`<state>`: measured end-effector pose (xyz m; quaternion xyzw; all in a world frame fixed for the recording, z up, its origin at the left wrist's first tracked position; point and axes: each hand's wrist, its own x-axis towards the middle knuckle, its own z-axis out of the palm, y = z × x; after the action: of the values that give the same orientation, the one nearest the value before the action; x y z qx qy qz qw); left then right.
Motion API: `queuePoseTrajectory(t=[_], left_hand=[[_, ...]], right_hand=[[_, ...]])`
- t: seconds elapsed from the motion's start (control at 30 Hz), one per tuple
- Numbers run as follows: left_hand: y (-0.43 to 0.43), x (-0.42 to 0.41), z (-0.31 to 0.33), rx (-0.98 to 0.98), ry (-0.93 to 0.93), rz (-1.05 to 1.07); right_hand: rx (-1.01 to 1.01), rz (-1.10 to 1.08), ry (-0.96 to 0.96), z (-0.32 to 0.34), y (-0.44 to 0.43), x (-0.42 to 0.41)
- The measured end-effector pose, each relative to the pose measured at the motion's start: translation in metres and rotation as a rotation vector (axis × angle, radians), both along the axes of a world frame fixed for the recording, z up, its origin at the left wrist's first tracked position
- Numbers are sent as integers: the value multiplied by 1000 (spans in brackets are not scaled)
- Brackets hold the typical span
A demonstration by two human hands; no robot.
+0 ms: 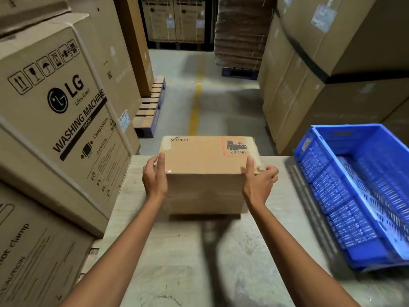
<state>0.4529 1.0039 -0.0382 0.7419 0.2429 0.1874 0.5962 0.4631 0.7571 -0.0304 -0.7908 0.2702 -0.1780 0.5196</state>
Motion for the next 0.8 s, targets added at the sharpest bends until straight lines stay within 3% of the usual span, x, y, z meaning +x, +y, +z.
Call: queuePoseTrajectory(t=[0.3, 0.33, 0.47, 0.6, 0.67, 0.8], left_hand=[[-1, -48, -18, 90, 69, -19], [-2, -49, -17, 172, 61, -8], [-8, -44, -14, 862, -100, -17], [-19, -48, -22, 990, -300, -326], [-19, -52, -28, 1046, -236, -408], [-17, -53, -33, 1217, -75, -493]], right_hand=[[-59, 98, 81, -30, 1, -41], [-129, 90, 79, -33, 2, -43], [-642, 148, -143, -38, 2, -40], [-789, 557, -466, -35, 5, -31], [-852, 694, -447, -37, 11, -33], [-1113, 734, -309, -48, 13, -37]])
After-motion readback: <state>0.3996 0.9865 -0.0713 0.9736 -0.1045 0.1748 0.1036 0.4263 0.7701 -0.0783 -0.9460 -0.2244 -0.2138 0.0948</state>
